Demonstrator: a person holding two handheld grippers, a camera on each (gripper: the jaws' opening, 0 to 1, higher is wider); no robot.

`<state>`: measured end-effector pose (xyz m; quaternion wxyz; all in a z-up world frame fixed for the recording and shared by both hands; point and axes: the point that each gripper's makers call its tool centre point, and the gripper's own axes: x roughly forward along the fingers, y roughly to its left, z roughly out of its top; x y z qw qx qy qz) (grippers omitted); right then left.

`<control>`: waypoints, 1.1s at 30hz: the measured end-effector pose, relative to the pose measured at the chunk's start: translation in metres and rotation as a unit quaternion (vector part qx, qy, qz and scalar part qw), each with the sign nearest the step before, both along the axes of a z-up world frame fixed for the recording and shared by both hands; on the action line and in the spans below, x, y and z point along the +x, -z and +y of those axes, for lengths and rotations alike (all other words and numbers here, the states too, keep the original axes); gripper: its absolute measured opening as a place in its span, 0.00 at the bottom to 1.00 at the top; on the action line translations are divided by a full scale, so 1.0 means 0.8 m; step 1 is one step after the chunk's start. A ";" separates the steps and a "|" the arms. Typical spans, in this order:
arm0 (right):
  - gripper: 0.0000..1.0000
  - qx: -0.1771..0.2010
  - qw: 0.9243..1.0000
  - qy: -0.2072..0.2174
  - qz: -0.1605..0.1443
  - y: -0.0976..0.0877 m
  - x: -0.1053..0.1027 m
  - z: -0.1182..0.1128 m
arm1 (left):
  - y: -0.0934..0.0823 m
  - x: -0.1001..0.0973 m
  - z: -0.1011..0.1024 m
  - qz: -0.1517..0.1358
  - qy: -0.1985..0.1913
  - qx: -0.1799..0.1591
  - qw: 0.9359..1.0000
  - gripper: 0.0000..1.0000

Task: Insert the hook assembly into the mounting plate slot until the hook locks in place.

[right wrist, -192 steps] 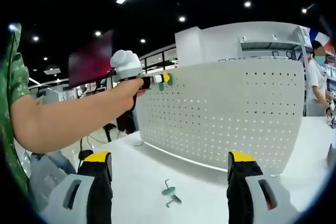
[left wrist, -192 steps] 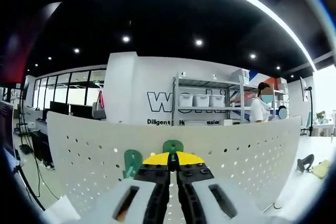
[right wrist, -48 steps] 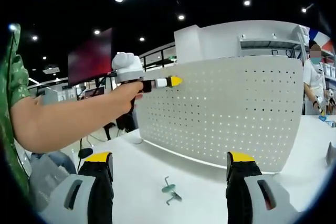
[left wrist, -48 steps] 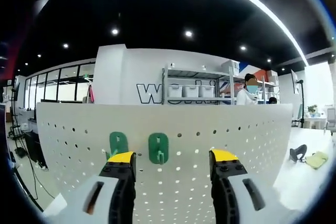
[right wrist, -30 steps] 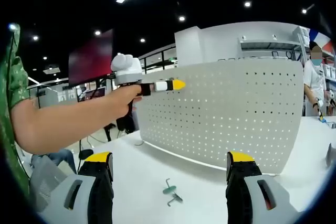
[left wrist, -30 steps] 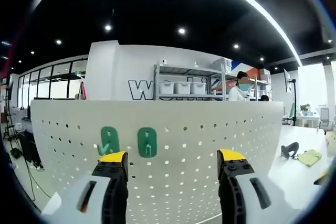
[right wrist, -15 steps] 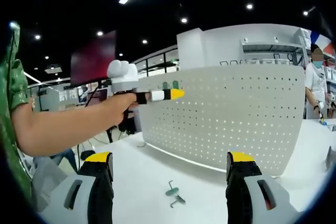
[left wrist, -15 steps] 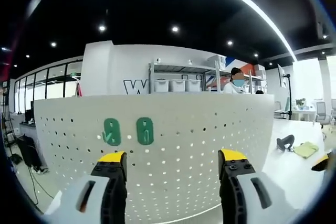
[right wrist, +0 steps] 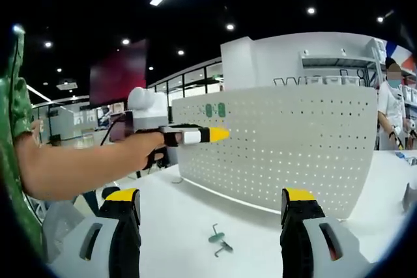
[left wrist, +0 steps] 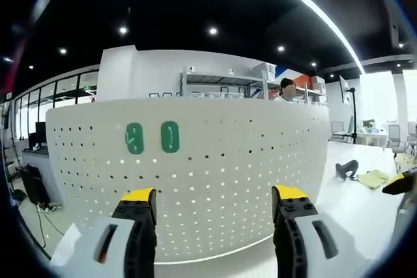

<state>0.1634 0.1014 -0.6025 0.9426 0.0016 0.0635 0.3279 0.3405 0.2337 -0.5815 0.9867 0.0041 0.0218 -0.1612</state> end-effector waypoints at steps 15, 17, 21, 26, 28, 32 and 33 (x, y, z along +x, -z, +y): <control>0.91 -0.002 1.000 -0.002 -0.008 -0.007 -0.024 0.008 | 0.038 -0.055 -0.007 0.026 0.017 0.007 1.000 0.73; 0.91 -0.002 1.000 -0.003 -0.008 -0.007 -0.028 0.009 | 0.042 -0.062 -0.007 0.029 0.018 0.007 0.999 0.73; 0.91 -0.002 1.000 -0.003 -0.004 -0.003 -0.037 0.011 | 0.049 -0.074 -0.009 0.034 0.021 0.007 0.999 0.73; 0.91 -0.004 1.000 -0.005 -0.004 -0.003 -0.045 0.014 | 0.057 -0.088 -0.011 0.041 0.025 0.007 0.999 0.73; 0.91 -0.004 1.000 -0.004 -0.004 -0.004 -0.046 0.014 | 0.060 -0.094 -0.012 0.044 0.027 0.007 0.999 0.73; 0.91 -0.003 1.000 -0.005 -0.007 -0.006 -0.051 0.016 | 0.065 -0.105 -0.012 0.047 0.029 0.006 0.998 0.73; 0.91 -0.004 1.000 -0.005 -0.007 -0.007 -0.052 0.017 | 0.066 -0.108 -0.011 0.048 0.029 0.004 0.998 0.73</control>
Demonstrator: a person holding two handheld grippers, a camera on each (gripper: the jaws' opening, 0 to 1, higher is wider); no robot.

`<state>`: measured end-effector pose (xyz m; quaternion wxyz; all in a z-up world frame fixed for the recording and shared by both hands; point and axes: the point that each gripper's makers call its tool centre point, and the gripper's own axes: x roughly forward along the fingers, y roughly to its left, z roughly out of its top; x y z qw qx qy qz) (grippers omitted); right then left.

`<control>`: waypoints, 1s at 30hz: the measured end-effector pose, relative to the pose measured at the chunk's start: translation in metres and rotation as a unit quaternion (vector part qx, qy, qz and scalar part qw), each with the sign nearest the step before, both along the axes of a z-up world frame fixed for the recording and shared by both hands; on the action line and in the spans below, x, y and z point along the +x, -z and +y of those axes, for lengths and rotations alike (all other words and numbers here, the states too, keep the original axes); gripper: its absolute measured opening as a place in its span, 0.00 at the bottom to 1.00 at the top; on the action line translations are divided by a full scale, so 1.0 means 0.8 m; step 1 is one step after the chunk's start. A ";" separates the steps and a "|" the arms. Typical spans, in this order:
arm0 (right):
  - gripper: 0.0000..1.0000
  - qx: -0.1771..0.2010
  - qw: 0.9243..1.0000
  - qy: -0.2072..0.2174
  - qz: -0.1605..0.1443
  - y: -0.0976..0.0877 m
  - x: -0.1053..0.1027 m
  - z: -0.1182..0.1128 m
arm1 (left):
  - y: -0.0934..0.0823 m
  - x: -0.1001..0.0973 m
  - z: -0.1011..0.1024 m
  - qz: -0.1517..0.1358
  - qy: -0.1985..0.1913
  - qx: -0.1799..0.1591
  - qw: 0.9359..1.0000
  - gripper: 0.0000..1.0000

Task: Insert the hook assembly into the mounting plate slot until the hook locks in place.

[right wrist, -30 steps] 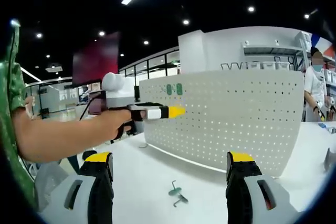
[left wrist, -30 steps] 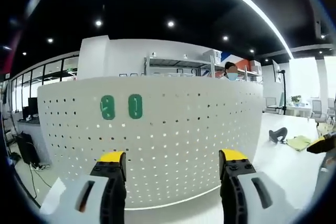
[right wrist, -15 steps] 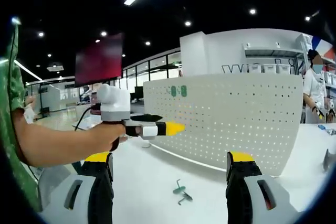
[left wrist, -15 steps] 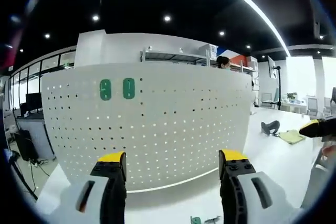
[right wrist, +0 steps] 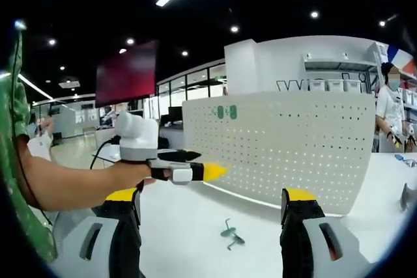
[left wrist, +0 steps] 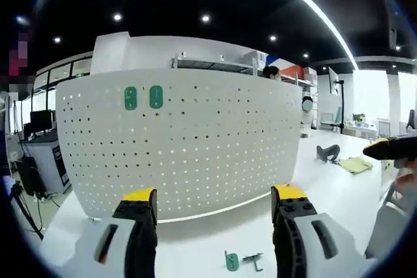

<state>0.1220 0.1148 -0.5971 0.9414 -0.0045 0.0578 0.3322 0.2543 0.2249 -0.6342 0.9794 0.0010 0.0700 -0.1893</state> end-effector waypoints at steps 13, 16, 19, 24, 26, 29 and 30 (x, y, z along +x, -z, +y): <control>0.91 0.000 1.000 -0.003 -0.008 -0.008 -0.014 0.009 | 0.016 -0.035 -0.004 0.017 0.012 0.002 1.000 0.73; 0.91 0.000 1.000 -0.003 -0.008 -0.008 -0.018 0.011 | 0.019 -0.042 -0.003 0.021 0.015 0.003 1.000 0.73; 0.91 0.000 1.000 -0.003 -0.008 -0.008 -0.021 0.012 | 0.020 -0.048 -0.002 0.022 0.018 0.004 1.000 0.73; 0.91 0.000 1.000 0.000 -0.006 -0.006 -0.027 0.016 | 0.026 -0.056 -0.002 0.028 0.025 0.007 0.999 0.72; 0.91 0.001 1.000 0.002 -0.004 -0.004 -0.028 0.015 | 0.030 -0.059 -0.003 0.032 0.029 0.009 0.999 0.72; 0.91 0.000 1.000 0.006 -0.002 -0.001 -0.030 0.015 | 0.034 -0.060 -0.003 0.035 0.033 0.009 0.999 0.72; 0.91 0.000 1.000 0.008 -0.002 -0.001 -0.030 0.015 | 0.034 -0.060 -0.003 0.036 0.034 0.008 0.999 0.72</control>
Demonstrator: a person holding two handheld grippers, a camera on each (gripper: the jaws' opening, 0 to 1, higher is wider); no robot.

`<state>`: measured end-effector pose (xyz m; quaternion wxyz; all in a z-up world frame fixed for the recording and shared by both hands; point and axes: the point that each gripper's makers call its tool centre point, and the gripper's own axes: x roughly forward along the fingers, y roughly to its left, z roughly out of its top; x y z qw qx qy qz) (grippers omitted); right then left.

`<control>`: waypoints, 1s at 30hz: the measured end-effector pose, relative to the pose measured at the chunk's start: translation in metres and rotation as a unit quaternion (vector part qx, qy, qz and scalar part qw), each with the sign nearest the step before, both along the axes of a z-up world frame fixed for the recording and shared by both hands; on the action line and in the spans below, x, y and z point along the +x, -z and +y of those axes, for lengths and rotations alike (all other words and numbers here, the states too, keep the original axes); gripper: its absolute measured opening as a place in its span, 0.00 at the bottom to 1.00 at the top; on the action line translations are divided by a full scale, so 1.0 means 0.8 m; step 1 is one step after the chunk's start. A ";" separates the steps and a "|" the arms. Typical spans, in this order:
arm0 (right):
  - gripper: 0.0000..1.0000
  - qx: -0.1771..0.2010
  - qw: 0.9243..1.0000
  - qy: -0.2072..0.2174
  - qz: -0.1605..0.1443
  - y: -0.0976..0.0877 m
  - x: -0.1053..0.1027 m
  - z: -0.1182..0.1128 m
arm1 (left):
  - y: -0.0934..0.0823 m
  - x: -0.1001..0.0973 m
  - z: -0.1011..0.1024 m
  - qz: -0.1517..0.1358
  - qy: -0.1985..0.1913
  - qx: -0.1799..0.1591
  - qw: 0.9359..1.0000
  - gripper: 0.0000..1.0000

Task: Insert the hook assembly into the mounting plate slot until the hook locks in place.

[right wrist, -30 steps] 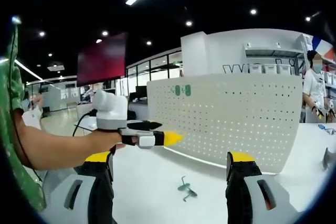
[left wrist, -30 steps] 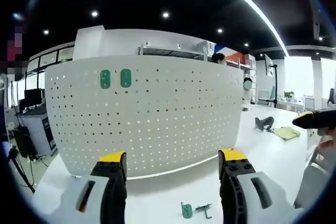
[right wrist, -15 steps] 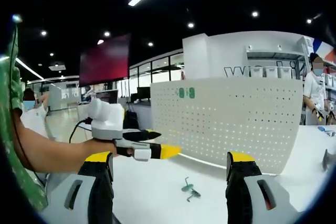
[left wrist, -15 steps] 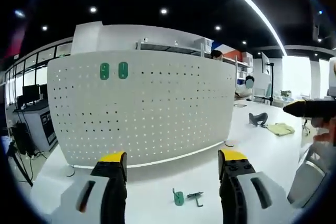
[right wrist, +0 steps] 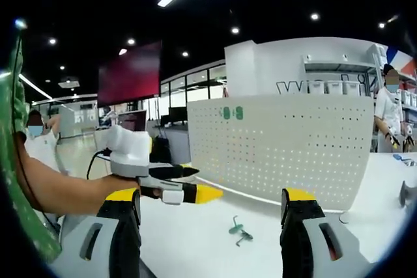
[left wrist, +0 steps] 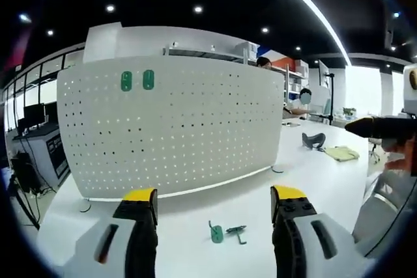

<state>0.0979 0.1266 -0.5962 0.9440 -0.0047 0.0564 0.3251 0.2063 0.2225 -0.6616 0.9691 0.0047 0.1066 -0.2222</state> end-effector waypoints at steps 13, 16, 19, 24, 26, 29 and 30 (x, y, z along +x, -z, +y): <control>0.90 -0.001 1.000 0.018 0.009 0.009 0.010 -0.008 | 0.035 0.015 -0.009 0.027 0.014 0.011 0.999 0.70; 0.90 -0.001 1.000 0.020 0.011 0.012 0.015 -0.010 | 0.048 0.020 -0.011 0.038 0.017 0.015 0.999 0.69; 0.90 -0.001 1.000 0.022 0.014 0.015 0.019 -0.011 | 0.060 0.025 -0.012 0.047 0.017 0.015 0.999 0.67; 0.90 -0.002 1.000 0.023 0.018 0.019 0.026 -0.013 | 0.074 0.031 -0.013 0.058 0.020 0.022 0.998 0.60; 0.90 -0.001 1.000 0.024 0.019 0.020 0.029 -0.013 | 0.078 0.034 -0.014 0.060 0.022 0.024 0.998 0.58; 0.90 -0.001 0.999 0.025 0.021 0.022 0.032 -0.014 | 0.086 0.041 -0.017 0.067 0.026 0.030 0.997 0.57; 0.90 -0.001 0.999 0.026 0.022 0.023 0.033 -0.015 | 0.089 0.043 -0.017 0.070 0.026 0.030 0.997 0.57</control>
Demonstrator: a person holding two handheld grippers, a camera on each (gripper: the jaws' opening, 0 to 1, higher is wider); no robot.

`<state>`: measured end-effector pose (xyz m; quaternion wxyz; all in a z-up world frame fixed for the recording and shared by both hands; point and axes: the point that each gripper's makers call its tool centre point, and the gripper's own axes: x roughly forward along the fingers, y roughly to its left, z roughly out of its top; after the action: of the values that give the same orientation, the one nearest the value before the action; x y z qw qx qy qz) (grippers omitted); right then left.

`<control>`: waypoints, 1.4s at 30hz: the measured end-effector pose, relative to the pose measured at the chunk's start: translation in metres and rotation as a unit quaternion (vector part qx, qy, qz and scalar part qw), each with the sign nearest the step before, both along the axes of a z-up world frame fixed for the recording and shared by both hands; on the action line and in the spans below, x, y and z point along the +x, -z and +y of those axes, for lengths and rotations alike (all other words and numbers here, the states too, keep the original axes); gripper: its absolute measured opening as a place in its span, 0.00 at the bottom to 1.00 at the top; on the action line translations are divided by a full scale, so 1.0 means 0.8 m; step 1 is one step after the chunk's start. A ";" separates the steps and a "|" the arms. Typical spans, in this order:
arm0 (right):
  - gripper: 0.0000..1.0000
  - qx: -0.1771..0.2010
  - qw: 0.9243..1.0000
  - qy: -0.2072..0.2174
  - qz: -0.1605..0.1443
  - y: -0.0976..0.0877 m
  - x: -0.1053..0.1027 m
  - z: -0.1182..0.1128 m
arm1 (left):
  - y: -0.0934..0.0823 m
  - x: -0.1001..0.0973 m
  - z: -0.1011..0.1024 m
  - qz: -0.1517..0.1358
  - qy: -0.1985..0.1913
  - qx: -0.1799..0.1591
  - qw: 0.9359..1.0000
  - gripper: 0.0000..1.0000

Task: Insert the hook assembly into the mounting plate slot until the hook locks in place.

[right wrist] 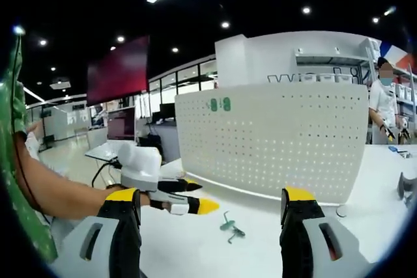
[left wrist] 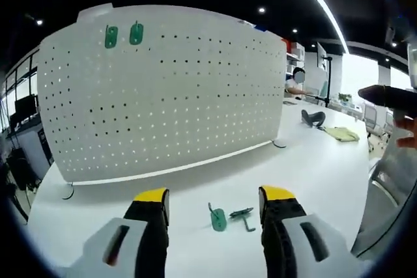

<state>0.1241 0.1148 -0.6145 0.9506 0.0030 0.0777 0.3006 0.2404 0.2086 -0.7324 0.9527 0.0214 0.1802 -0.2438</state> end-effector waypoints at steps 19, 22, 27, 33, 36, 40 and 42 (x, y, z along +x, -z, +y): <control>0.90 0.000 1.000 0.009 0.017 0.018 0.017 -0.009 | 0.060 0.032 -0.005 0.054 0.012 0.025 0.998 0.50; 0.90 0.000 1.000 0.010 0.020 0.021 0.021 -0.010 | 0.067 0.037 -0.005 0.060 0.015 0.028 0.998 0.49; 0.90 0.001 1.000 0.011 0.025 0.025 0.027 -0.012 | 0.077 0.043 -0.007 0.070 0.021 0.033 0.997 0.47; 0.90 0.003 0.999 0.014 0.029 0.029 0.032 -0.016 | 0.089 0.045 -0.012 0.085 0.031 0.041 0.995 0.45; 0.90 0.004 0.999 0.015 0.031 0.031 0.035 -0.017 | 0.094 0.047 -0.014 0.091 0.035 0.044 0.994 0.44; 0.90 0.005 0.999 0.017 0.033 0.034 0.038 -0.019 | 0.098 0.051 -0.014 0.096 0.036 0.048 0.994 0.42; 0.90 0.006 0.999 0.018 0.034 0.036 0.039 -0.020 | 0.101 0.051 -0.015 0.101 0.040 0.050 0.993 0.40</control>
<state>0.1552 0.0987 -0.6430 0.9525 0.0202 0.1087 0.2839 0.2816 0.1962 -0.8132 0.9168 0.0516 0.2863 -0.2735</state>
